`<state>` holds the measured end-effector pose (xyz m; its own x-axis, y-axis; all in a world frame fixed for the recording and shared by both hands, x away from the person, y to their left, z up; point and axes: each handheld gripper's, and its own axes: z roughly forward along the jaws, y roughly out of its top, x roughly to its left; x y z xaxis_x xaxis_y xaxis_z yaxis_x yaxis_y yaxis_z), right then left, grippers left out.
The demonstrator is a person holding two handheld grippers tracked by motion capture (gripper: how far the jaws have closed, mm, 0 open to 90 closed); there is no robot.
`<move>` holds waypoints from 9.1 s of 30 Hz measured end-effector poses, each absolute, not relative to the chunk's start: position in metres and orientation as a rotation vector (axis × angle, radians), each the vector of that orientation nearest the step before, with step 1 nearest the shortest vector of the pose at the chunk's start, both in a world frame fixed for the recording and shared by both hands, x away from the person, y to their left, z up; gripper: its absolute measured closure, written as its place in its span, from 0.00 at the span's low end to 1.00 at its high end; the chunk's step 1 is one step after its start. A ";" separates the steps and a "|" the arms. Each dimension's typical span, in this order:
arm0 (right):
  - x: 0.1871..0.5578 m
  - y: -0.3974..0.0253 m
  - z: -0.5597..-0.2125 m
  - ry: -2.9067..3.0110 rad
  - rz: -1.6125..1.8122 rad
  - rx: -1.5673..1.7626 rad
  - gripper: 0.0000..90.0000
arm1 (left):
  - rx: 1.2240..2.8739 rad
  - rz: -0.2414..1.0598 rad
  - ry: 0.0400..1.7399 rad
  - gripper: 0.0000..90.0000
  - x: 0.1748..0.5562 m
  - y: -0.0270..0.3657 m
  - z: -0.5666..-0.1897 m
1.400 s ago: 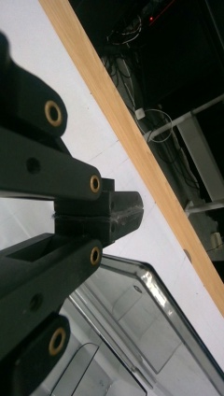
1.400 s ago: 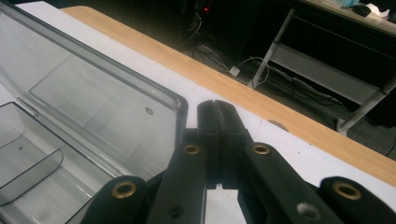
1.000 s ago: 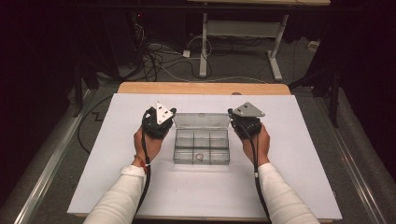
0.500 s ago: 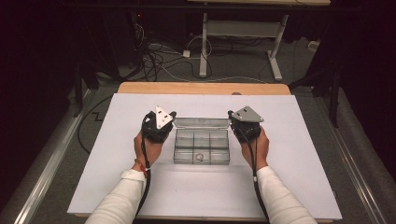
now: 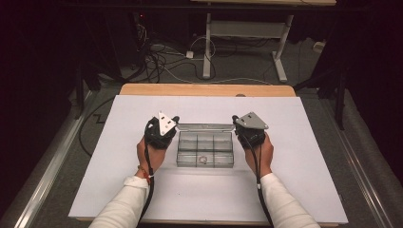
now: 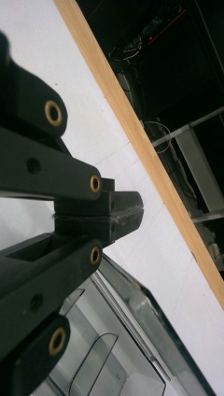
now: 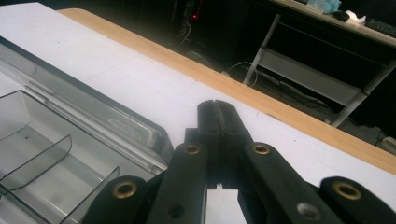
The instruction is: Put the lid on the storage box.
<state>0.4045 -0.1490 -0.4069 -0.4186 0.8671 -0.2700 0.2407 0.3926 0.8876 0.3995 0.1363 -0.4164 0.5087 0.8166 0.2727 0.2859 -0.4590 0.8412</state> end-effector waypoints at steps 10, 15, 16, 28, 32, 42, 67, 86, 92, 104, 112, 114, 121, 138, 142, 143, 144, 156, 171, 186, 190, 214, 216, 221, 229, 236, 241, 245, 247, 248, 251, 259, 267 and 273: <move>0.400 -0.149 -0.411 1.875 1.024 0.953 1.00 | 1.982 0.888 0.924 0.98 0.394 0.135 -0.420; 0.398 -0.149 -0.414 1.874 1.020 0.963 1.00 | 1.977 0.886 0.933 0.98 0.392 0.134 -0.422; 0.397 -0.148 -0.415 1.872 1.020 0.964 1.00 | 1.978 0.887 0.932 0.98 0.392 0.134 -0.422; 0.393 -0.147 -0.419 1.867 1.006 0.978 1.00 | 1.969 0.899 0.940 0.98 0.386 0.132 -0.426; 0.391 -0.146 -0.420 1.865 1.001 0.981 1.00 | 1.973 0.908 0.940 0.98 0.385 0.131 -0.427; 0.385 -0.145 -0.424 1.853 0.975 0.966 1.00 | 1.967 0.893 0.930 0.98 0.384 0.132 -0.429; 0.373 -0.145 -0.433 1.845 0.946 0.929 1.00 | 1.986 0.951 0.902 0.98 0.375 0.132 -0.440; 0.368 -0.148 -0.440 1.854 0.934 0.917 1.00 | 2.006 0.944 0.916 0.98 0.373 0.133 -0.447; 0.368 -0.149 -0.442 1.864 0.939 0.921 1.00 | 2.013 0.940 0.915 0.98 0.374 0.133 -0.448; 0.367 -0.150 -0.443 1.882 0.930 0.912 1.00 | 2.012 0.933 0.928 0.98 0.376 0.133 -0.452; 0.365 -0.151 -0.446 1.888 0.934 0.921 1.00 | 2.026 0.937 0.928 0.98 0.375 0.132 -0.454; 0.365 -0.152 -0.446 1.893 0.928 0.917 1.00 | 2.030 0.935 0.927 0.98 0.375 0.133 -0.455; 0.365 -0.153 -0.450 1.911 0.924 0.921 1.00 | 2.036 0.923 0.929 0.98 0.376 0.133 -0.458; 0.364 -0.153 -0.454 1.933 0.917 0.915 1.00 | 2.048 0.903 0.932 0.98 0.380 0.131 -0.463; 0.364 -0.154 -0.455 1.932 0.919 0.917 1.00 | 2.060 0.923 0.905 0.97 0.381 0.133 -0.462; 0.364 -0.154 -0.455 1.932 0.920 0.919 1.00 | 2.061 0.925 0.904 0.97 0.381 0.133 -0.462; 0.364 -0.154 -0.455 1.932 0.920 0.919 1.00 | 2.060 0.924 0.904 0.97 0.381 0.133 -0.462; 0.364 -0.155 -0.459 1.951 0.910 0.930 1.00 | 2.059 0.898 0.900 0.97 0.381 0.136 -0.465; 0.364 -0.153 -0.464 2.002 0.894 0.918 1.00 | 2.063 0.887 0.898 0.97 0.380 0.136 -0.467; 0.363 -0.164 -0.457 2.029 0.899 0.932 0.98 | 2.080 0.871 0.887 0.97 0.375 0.143 -0.463; 0.361 -0.169 -0.453 2.022 0.925 0.940 0.98 | 2.078 0.862 0.876 0.97 0.373 0.143 -0.462; 0.359 -0.174 -0.441 1.959 1.083 0.932 0.46 | 2.021 0.809 0.766 0.52 0.360 0.149 -0.447; 0.360 -0.174 -0.441 1.956 1.089 0.935 0.40 | 2.023 0.810 0.773 0.44 0.360 0.150 -0.447; 0.360 -0.174 -0.441 1.953 1.108 0.927 0.29 | 2.012 0.803 0.799 0.31 0.360 0.152 -0.448; 0.360 -0.177 -0.439 1.921 1.157 0.939 0.19 | 2.008 0.749 0.779 0.21 0.361 0.149 -0.451; 0.359 -0.180 -0.434 1.949 1.204 0.905 0.21 | 2.024 0.735 0.753 0.21 0.359 0.150 -0.450; 0.357 -0.181 -0.430 1.959 1.204 0.891 0.18 | 2.041 0.738 0.716 0.21 0.355 0.149 -0.446; 0.354 -0.183 -0.427 1.960 1.209 0.885 0.18 | 2.046 0.768 0.690 0.21 0.351 0.148 -0.443; 0.352 -0.184 -0.425 1.958 1.214 0.879 0.18 | 2.043 0.767 0.684 0.21 0.349 0.148 -0.441; 0.351 -0.184 -0.424 1.959 1.213 0.872 0.18 | 2.043 0.767 0.682 0.21 0.348 0.149 -0.440; 0.348 -0.184 -0.423 1.959 1.205 0.858 0.18 | 2.043 0.761 0.676 0.21 0.346 0.149 -0.438; 0.342 -0.184 -0.417 1.955 1.202 0.836 0.19 | 2.042 0.747 0.658 0.21 0.340 0.149 -0.434; 0.335 -0.190 -0.413 1.952 1.193 0.819 0.19 | 2.031 0.735 0.639 0.21 0.333 0.153 -0.431; 0.329 -0.194 -0.411 1.952 1.190 0.810 0.19 | 2.034 0.733 0.616 0.21 0.326 0.156 -0.429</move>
